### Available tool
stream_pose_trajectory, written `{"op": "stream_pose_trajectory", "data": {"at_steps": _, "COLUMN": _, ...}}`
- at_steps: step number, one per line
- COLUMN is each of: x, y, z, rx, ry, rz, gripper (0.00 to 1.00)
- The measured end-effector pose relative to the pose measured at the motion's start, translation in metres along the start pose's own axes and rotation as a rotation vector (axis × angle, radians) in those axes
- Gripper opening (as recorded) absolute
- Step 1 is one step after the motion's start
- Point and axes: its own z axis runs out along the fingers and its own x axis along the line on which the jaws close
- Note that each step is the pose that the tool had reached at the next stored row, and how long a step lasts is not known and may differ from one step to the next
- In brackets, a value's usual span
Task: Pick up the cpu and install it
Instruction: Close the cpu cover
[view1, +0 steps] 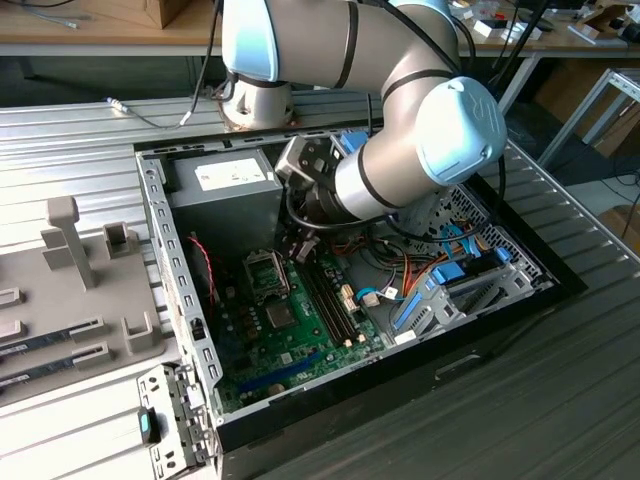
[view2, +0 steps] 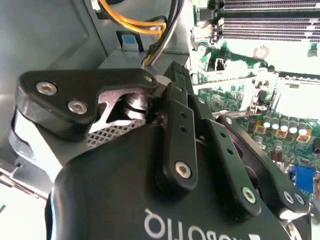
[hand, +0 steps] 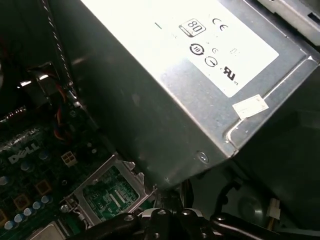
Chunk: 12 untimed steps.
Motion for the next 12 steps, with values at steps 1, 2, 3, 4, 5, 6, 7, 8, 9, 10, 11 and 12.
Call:
{"op": "stream_pose_trajectory", "data": {"at_steps": 1, "x": -0.0016, "y": -0.0018, "z": -0.0006, "rx": -0.0001, "ry": 0.0045, "rz": 0.002, "gripper": 0.11}}
{"op": "stream_pose_trajectory", "data": {"at_steps": 2, "x": -0.0017, "y": -0.0019, "z": -0.0007, "rx": 0.0047, "ry": 0.0108, "rz": 0.004, "gripper": 0.11}}
{"op": "stream_pose_trajectory", "data": {"at_steps": 3, "x": -0.0017, "y": -0.0020, "z": -0.0006, "rx": 0.0152, "ry": 0.0225, "rz": 0.008, "gripper": 0.11}}
{"op": "stream_pose_trajectory", "data": {"at_steps": 4, "x": -0.0016, "y": -0.0019, "z": -0.0006, "rx": 0.0338, "ry": 0.0427, "rz": 0.014, "gripper": 0.11}}
{"op": "stream_pose_trajectory", "data": {"at_steps": 5, "x": -0.0016, "y": -0.0019, "z": -0.0006, "rx": 0.0372, "ry": 0.0464, "rz": 0.015, "gripper": 0.11}}
{"op": "stream_pose_trajectory", "data": {"at_steps": 6, "x": -0.0016, "y": -0.0019, "z": -0.0005, "rx": 0.0384, "ry": 0.0476, "rz": 0.016, "gripper": 0.11}}
{"op": "stream_pose_trajectory", "data": {"at_steps": 7, "x": -0.0016, "y": -0.0018, "z": -0.0006, "rx": 0.0388, "ry": 0.0482, "rz": 0.016, "gripper": 0.11}}
{"op": "stream_pose_trajectory", "data": {"at_steps": 8, "x": -0.0016, "y": -0.0019, "z": -0.0005, "rx": 0.0406, "ry": 0.0496, "rz": 0.016, "gripper": 0.11}}
{"op": "stream_pose_trajectory", "data": {"at_steps": 9, "x": -0.0015, "y": -0.0018, "z": -0.0005, "rx": 0.0495, "ry": 0.0497, "rz": 0.015, "gripper": 0.11}}
{"op": "stream_pose_trajectory", "data": {"at_steps": 10, "x": -0.0015, "y": -0.0018, "z": -0.0005, "rx": 0.0595, "ry": 0.0486, "rz": 0.013, "gripper": 0.11}}
{"op": "stream_pose_trajectory", "data": {"at_steps": 11, "x": -0.0015, "y": -0.0019, "z": -0.0004, "rx": 0.0717, "ry": 0.0474, "rz": 0.010, "gripper": 0.11}}
{"op": "stream_pose_trajectory", "data": {"at_steps": 12, "x": -0.0015, "y": -0.0018, "z": -0.0003, "rx": 0.0824, "ry": 0.0460, "rz": 0.007, "gripper": 0.11}}
